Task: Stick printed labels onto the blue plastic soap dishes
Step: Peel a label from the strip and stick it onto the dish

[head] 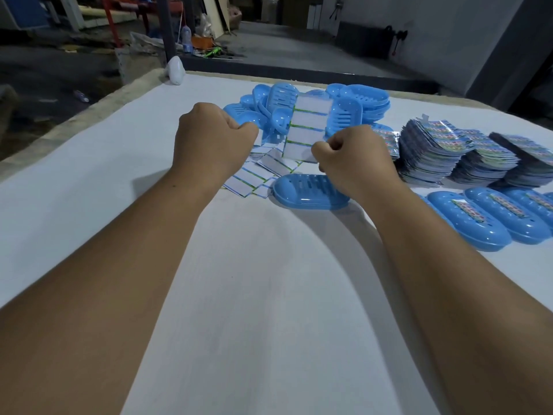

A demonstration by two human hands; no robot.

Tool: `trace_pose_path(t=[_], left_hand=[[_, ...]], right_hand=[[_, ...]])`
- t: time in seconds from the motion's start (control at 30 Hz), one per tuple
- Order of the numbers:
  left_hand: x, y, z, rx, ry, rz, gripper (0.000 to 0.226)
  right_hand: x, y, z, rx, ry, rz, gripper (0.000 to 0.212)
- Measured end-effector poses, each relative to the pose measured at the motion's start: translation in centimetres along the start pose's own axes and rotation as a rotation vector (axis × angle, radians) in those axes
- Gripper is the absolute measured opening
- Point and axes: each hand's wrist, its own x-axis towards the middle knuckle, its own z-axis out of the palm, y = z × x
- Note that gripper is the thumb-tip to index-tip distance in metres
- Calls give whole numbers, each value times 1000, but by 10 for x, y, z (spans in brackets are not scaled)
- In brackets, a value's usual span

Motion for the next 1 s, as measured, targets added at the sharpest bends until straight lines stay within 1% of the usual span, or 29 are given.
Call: trace_pose_path(t=[0.07, 0.17, 0.2, 0.3, 0.33, 0.4, 0.53, 0.6, 0.7, 0.8, 0.87, 0.9, 1.0], left_hand=[[-2, 1, 1, -3, -11, 13, 32], [-4, 4, 4, -58, -47, -5, 28], [-5, 5, 4, -74, -59, -16, 28], [-7, 7, 7, -83, -94, -22, 29], [-9, 8, 7, -98, -108, -16, 28], [-12, 10, 8, -147, -137, 6, 26], [-14, 12, 10, -217, -186, 67, 21], [-13, 12, 11, -241, -209, 85, 19], [-13, 12, 12, -279, -240, 116, 16], [-17, 12, 14, -227, -259, 208, 16], [-18, 12, 17, -190, -244, 231, 16], [-17, 12, 17, -172, -210, 221, 15], [-9, 8, 13, -145, -74, 109, 17]], right_hand=[[0, -1, 2, -71, -34, -8, 31], [1, 2, 2, -137, -9, -15, 45], [2, 3, 1, -121, 9, -25, 45], [2, -2, 2, 45, 28, -111, 22], [0, -7, 3, 142, 3, -140, 16], [-4, -14, 7, 298, -73, -172, 11], [-6, -16, 10, 370, -127, -193, 14], [-6, -17, 8, 404, -137, -181, 21], [-6, -16, 5, 431, -144, -133, 31], [-5, -15, 4, 398, -113, -62, 35], [-4, -13, 2, 386, -101, -13, 32], [-3, -12, 1, 385, -95, 4, 29], [-2, -10, -5, 415, -99, 2, 24]])
